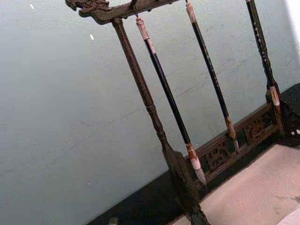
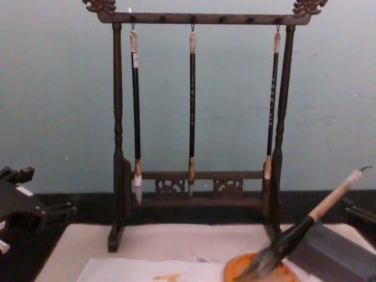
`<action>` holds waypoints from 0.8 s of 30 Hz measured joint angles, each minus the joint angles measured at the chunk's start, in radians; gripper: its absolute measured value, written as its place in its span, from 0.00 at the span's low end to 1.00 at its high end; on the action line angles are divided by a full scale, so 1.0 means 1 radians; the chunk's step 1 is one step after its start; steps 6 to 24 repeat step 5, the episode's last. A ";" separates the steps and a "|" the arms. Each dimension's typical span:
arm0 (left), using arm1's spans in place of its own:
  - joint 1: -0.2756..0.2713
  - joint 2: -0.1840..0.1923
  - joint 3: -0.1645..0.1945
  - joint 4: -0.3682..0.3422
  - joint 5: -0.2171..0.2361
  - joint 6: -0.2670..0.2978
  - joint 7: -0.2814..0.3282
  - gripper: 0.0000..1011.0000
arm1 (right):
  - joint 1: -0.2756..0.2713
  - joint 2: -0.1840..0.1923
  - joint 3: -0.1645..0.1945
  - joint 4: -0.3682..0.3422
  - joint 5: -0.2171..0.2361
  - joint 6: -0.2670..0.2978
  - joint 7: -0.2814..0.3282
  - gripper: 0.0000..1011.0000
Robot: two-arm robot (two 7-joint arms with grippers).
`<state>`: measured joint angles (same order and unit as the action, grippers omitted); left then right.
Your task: Pick up the brush from the inkstone, write on the paper, then place the brush back to its original position.
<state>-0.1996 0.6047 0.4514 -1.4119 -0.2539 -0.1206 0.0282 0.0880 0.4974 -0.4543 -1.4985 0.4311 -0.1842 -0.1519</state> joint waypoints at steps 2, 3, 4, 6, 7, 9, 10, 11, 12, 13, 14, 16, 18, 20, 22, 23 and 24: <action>0.000 0.000 0.000 0.000 0.000 0.000 0.000 1.00 | 0.000 0.000 0.000 0.000 0.000 0.000 0.000 0.99; 0.000 0.000 0.000 0.000 0.000 0.000 0.000 1.00 | 0.000 0.000 0.000 0.000 0.000 0.000 0.000 0.99; 0.000 0.000 0.000 0.000 0.000 0.000 0.000 1.00 | 0.000 0.000 0.000 0.000 0.000 0.000 0.000 0.99; 0.000 0.000 0.000 0.000 0.000 0.000 0.000 1.00 | 0.000 0.000 0.000 0.000 0.000 0.000 0.000 0.99; 0.000 0.000 0.000 0.000 0.000 0.000 0.000 1.00 | 0.000 0.000 0.000 0.000 0.000 0.000 0.000 0.99; 0.000 0.000 0.000 0.000 0.000 0.000 0.000 1.00 | 0.000 0.000 0.000 0.000 0.000 0.000 0.000 0.99; 0.000 0.000 0.000 0.000 0.000 0.000 0.000 1.00 | 0.000 0.000 0.000 0.000 0.000 0.000 0.000 0.99; 0.000 0.000 0.000 0.000 0.000 0.000 0.000 1.00 | 0.000 0.000 0.000 0.000 0.000 0.000 0.000 0.99; 0.000 0.000 0.000 0.000 0.000 0.000 0.000 1.00 | 0.000 0.000 0.000 0.000 0.000 0.000 0.000 0.99; 0.000 0.000 0.000 0.000 0.000 0.000 0.000 1.00 | 0.000 0.000 0.000 0.000 0.000 0.000 0.000 0.99; 0.000 0.000 0.000 0.000 0.000 0.000 0.000 1.00 | 0.000 0.000 0.000 0.000 0.000 0.000 0.000 0.99; 0.000 0.000 0.000 0.000 0.000 0.000 0.000 1.00 | 0.000 0.000 0.000 0.000 0.000 0.000 0.000 0.99; 0.000 0.000 0.000 0.000 0.000 0.000 0.000 1.00 | 0.000 0.000 0.000 0.000 0.000 0.000 0.000 0.99; 0.000 0.000 0.000 0.000 0.000 0.000 0.000 1.00 | 0.000 0.000 0.000 0.000 0.000 0.000 0.000 0.99; 0.000 0.000 0.000 0.000 0.000 0.000 0.000 1.00 | 0.000 0.000 0.000 0.000 0.000 0.000 0.000 0.99; 0.000 0.000 0.000 0.000 0.000 0.000 0.000 1.00 | 0.000 0.000 0.000 0.000 0.000 0.000 0.000 0.99; 0.000 0.000 0.000 0.000 0.000 0.000 0.000 1.00 | 0.000 0.000 0.000 0.000 0.000 0.000 0.000 0.99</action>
